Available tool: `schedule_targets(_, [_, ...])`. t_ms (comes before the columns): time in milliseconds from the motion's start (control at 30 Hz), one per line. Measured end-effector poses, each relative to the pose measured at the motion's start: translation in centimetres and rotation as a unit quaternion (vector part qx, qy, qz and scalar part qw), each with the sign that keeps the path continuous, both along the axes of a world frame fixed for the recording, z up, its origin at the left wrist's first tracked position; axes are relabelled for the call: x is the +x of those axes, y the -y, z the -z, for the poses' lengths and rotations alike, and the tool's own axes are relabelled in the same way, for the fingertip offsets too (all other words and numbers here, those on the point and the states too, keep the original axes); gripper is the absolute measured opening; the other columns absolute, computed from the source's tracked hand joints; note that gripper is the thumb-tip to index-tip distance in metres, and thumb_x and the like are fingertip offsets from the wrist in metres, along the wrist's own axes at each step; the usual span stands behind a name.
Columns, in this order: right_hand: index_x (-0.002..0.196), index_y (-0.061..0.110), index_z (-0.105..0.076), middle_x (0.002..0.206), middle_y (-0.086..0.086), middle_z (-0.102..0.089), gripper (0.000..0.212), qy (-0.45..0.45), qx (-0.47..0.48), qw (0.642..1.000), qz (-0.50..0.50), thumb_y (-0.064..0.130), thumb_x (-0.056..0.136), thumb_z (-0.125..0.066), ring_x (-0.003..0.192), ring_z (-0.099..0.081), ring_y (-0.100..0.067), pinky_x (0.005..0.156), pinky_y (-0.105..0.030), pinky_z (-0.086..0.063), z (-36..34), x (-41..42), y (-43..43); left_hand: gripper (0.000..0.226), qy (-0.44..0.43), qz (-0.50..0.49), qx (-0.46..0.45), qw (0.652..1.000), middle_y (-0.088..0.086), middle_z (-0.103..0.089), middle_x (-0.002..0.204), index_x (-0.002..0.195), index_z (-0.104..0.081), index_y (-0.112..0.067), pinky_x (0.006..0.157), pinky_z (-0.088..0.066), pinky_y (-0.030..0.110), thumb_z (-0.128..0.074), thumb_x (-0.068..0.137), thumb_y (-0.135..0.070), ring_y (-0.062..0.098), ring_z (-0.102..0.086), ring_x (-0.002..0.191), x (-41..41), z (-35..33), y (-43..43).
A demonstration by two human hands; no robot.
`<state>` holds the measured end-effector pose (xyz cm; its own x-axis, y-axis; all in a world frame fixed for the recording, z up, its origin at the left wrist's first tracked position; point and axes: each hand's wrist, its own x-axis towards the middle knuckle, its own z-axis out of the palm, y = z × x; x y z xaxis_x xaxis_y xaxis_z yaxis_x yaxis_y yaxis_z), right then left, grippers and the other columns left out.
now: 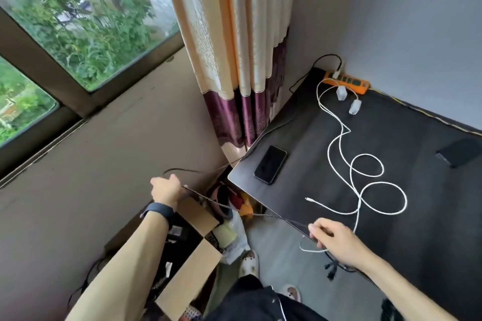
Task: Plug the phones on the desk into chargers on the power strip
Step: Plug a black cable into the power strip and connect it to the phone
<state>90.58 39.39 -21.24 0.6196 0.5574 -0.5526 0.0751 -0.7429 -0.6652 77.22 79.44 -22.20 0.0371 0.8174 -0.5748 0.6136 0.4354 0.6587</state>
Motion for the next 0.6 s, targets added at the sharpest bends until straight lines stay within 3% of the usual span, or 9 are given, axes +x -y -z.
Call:
schedule_targets(67, [0.077,0.026,-0.066,0.060,0.004,-0.057,0.024,0.007,0.015,1.000,0.003,0.036,0.098,-0.058,0.057,-0.059,-0.005,0.065,-0.019,-0.046,-0.5,-0.1,-0.4,0.065,-0.167,0.154,0.100,0.969,0.027,-0.044,0.142,0.143,-0.032,-0.005,0.109,-0.036,0.047,-0.056,0.090,-0.034,0.046,-0.045,0.128,0.5,0.9,3.1])
schedule_targets(133, [0.080,0.028,-0.067,0.061,0.004,-0.053,0.022,0.015,0.027,0.999,-0.015,0.039,0.096,-0.058,0.057,-0.051,-0.008,0.061,-0.018,-0.042,-0.7,-0.2,-1.5,0.058,-0.129,0.389,0.173,0.896,0.013,-0.052,0.140,0.141,-0.046,-0.017,0.107,-0.038,0.039,-0.059,0.087,-0.036,0.033,-0.049,0.127,1.8,-0.3,7.9])
schedule_targets(200, [0.082,0.028,-0.067,0.063,0.002,-0.053,0.021,0.025,0.041,0.998,-0.034,0.043,0.094,-0.059,0.060,-0.045,-0.008,0.062,-0.022,-0.041,-0.9,-0.2,-2.5,0.047,-0.038,0.588,0.134,0.797,0.001,-0.066,0.123,0.132,-0.060,-0.026,0.098,-0.046,0.030,-0.063,0.086,-0.037,0.018,-0.059,0.114,3.2,-1.4,13.0])
schedule_targets(267, [0.080,0.028,-0.067,0.065,0.000,-0.054,0.022,0.035,0.048,0.997,-0.044,0.044,0.093,-0.059,0.061,-0.043,-0.007,0.063,-0.027,-0.040,-1.1,-0.1,-3.0,0.036,-0.009,0.699,0.147,0.700,-0.002,-0.071,0.108,0.122,-0.067,-0.030,0.092,-0.049,0.031,-0.060,0.089,-0.043,0.017,-0.062,0.104,4.2,-2.2,17.3])
schedule_targets(333, [0.079,0.027,-0.068,0.067,-0.004,-0.060,0.024,0.046,0.052,0.997,-0.040,0.044,0.094,-0.059,0.060,-0.045,-0.005,0.063,-0.026,-0.041,-1.5,0.2,-3.1,0.031,-0.026,0.731,0.240,0.639,-0.004,-0.073,0.099,0.110,-0.070,-0.029,0.087,-0.049,0.034,-0.051,0.095,-0.048,0.021,-0.063,0.098,4.9,-2.5,19.3])
schedule_targets(467, [0.080,0.029,-0.068,0.075,0.003,-0.070,0.031,0.057,-0.007,0.997,-0.045,0.054,0.093,-0.055,0.063,-0.057,-0.008,0.070,-0.026,-0.049,-2.2,1.7,-1.5,0.032,-0.030,0.714,0.352,0.605,-0.006,-0.071,0.099,0.101,-0.067,-0.026,0.084,-0.047,0.036,-0.040,0.099,-0.044,0.021,-0.062,0.095,4.8,-1.4,17.0])
schedule_targets(533, [0.080,0.033,-0.069,0.074,0.007,-0.071,0.031,0.044,-0.037,0.997,-0.058,0.058,0.091,-0.054,0.066,-0.061,-0.007,0.073,-0.027,-0.052,-2.3,2.5,-0.1,0.039,-0.030,0.697,0.373,0.612,-0.005,-0.068,0.093,0.096,-0.064,-0.024,0.079,-0.049,0.038,-0.032,0.097,-0.046,0.022,-0.063,0.090,4.0,-0.8,15.0])
schedule_targets(600, [0.080,0.035,-0.068,0.074,0.013,-0.072,0.030,0.038,-0.049,0.996,-0.059,0.057,0.092,-0.052,0.068,-0.064,-0.005,0.074,-0.028,-0.052,-2.6,3.2,1.3,0.034,-0.061,0.669,0.375,0.639,-0.005,-0.067,0.093,0.096,-0.063,-0.025,0.076,-0.050,0.038,-0.035,0.097,-0.043,0.023,-0.064,0.088,2.6,0.2,12.5])
